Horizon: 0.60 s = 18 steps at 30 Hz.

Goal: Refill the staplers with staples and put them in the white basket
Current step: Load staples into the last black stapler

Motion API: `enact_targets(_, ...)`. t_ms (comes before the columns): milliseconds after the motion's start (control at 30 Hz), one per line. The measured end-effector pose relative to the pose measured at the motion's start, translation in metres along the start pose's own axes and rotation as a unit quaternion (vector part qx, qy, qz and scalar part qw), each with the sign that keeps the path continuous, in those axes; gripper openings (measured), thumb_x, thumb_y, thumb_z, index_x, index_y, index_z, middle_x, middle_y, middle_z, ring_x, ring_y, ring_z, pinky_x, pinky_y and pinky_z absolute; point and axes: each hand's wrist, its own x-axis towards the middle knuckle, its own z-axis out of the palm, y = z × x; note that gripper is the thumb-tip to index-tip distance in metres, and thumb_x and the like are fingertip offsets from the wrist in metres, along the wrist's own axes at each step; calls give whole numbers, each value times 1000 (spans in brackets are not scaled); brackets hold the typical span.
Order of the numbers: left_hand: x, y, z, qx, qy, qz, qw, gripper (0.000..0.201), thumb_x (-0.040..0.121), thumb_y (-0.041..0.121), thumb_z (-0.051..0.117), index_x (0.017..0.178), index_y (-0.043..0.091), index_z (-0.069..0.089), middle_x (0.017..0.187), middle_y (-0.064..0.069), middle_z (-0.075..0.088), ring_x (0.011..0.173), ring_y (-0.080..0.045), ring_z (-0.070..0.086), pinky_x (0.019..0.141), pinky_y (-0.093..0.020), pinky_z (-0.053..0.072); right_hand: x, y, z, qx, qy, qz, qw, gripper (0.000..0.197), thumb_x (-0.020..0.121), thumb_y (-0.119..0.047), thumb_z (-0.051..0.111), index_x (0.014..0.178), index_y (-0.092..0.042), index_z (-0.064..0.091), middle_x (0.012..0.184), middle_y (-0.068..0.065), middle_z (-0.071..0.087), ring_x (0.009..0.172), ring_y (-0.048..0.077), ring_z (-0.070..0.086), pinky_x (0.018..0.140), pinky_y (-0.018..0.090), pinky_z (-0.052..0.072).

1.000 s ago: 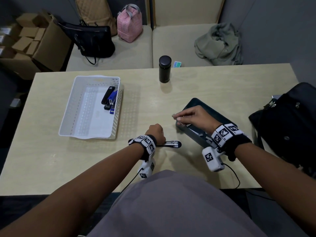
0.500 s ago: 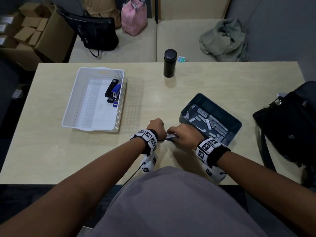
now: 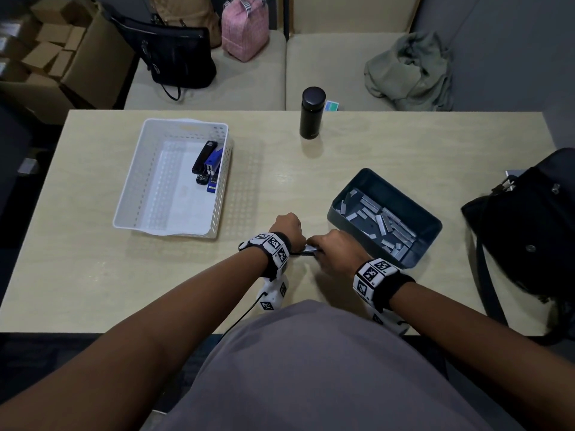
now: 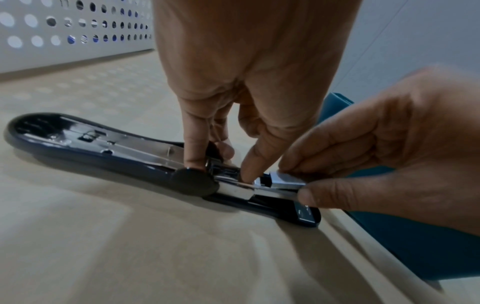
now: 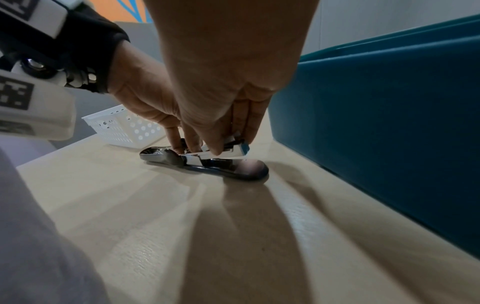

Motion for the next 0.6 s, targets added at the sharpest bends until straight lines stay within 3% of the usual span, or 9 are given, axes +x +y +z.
enact_targets(100,2,0,0,-5,-3,-1,1000,18,71,0,56,56,9,51,70,-14,59,66,-32,59,54,-27,44,0,1,1,1,-9,10,1000,10,85,-18,53,79,-20,60,75,14,66,70,36,62,57,37,47)
enact_targets(367,4,-1,2,4,-3,1,1000,10,71,0,56,63,6,54,72,-14,59,64,-31,57,56,-27,46,1,1,-1,14,-21,18,1000,10,83,-14,56,76,-19,61,76,14,66,73,35,62,58,34,43)
enact_targets(600,2,-1,1,12,-7,5,1000,6,71,1,57,69,6,60,76,-15,62,67,-31,59,57,-28,47,2,5,-3,69,-17,29,997,20,82,-16,63,100,-20,71,88,10,72,83,30,66,70,36,54)
